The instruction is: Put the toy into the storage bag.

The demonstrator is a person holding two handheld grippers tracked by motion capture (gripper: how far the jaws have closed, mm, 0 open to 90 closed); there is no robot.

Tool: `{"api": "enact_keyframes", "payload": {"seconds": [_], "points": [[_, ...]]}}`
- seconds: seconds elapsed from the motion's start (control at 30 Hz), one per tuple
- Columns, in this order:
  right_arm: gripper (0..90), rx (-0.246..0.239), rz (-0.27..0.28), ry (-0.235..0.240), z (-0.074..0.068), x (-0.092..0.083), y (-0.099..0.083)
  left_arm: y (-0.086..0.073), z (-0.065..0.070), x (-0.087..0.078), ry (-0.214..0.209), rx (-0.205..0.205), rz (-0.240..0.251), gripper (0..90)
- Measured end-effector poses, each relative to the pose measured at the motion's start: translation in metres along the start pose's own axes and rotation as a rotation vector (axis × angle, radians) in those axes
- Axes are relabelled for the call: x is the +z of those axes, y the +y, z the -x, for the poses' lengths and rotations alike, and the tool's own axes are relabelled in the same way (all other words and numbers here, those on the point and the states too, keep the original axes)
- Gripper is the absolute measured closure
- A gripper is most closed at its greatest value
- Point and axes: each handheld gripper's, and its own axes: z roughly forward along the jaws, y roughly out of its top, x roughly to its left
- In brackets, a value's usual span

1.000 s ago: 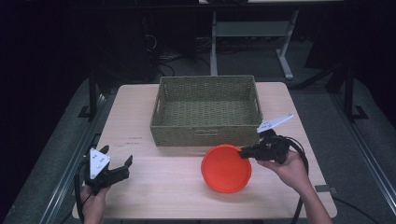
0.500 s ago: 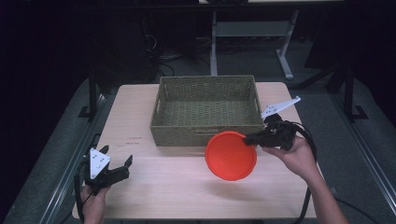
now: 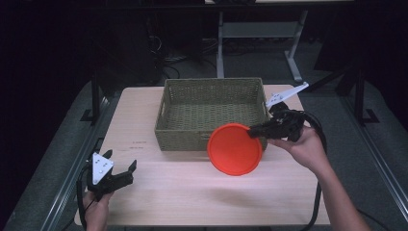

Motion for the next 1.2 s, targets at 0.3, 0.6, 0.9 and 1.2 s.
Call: {"api": "enact_keyframes", "payload": {"seconds": [0.3,0.6,0.9,1.2], "points": [[82.1,-0.001,-0.003,-0.021,0.002,-0.006,0.020,0.000,-0.002,-0.001,0.008,-0.002,0.001,12.7],[82.1,-0.013,-0.010,-0.039,0.002,-0.011,0.038,0.000,0.000,0.000,0.002,0.002,0.000,12.7],[82.1,-0.006,-0.012,-0.047,0.007,-0.014,0.055,0.000,-0.001,-0.001,0.006,0.004,-0.001,12.7],[82.1,0.017,-0.006,-0.066,0.016,-0.015,0.068,0.000,-0.002,-0.001,0.009,0.004,0.001,12.7]]}}
